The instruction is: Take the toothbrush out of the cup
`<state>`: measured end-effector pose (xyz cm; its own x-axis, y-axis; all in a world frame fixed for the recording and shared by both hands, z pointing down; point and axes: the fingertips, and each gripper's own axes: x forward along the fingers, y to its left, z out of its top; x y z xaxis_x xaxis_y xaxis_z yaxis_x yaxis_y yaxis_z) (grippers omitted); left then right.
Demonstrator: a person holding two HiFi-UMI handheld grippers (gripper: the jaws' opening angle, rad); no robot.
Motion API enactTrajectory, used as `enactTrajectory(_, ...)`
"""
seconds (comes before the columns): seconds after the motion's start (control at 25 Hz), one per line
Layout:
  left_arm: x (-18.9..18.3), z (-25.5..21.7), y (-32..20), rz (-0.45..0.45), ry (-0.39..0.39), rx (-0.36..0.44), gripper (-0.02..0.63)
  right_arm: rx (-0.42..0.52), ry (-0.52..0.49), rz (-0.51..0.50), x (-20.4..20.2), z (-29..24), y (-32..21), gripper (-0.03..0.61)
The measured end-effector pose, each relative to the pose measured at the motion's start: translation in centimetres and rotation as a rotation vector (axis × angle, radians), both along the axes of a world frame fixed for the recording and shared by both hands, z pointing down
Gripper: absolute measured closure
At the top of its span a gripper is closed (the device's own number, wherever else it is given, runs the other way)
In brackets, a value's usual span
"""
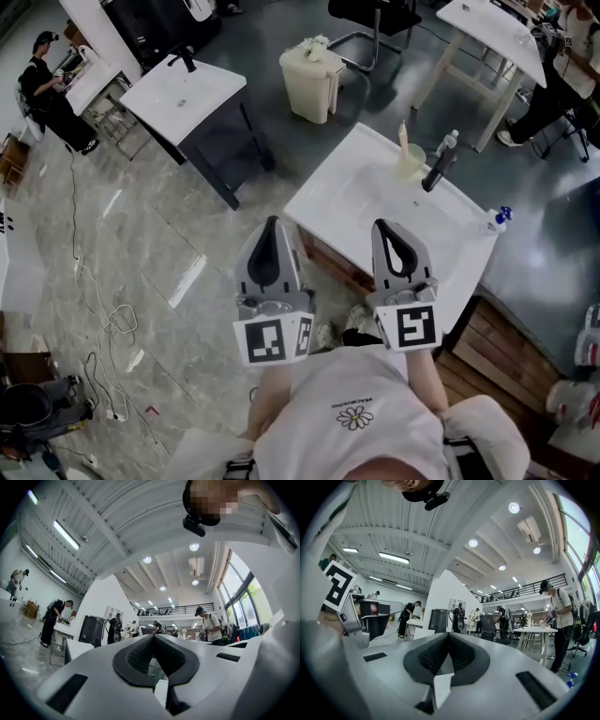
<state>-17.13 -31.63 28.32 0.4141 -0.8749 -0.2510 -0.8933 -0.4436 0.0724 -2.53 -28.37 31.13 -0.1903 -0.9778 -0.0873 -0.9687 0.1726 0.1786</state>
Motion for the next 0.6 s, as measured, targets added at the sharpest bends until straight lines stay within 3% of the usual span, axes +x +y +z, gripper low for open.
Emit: enactTrajectory(0.6,6.3,-0.2,-3.1,0.081,0.025,-0.012,0.597,-0.010,-0.014,0.068,5.9,0.7,-1.7,0.566)
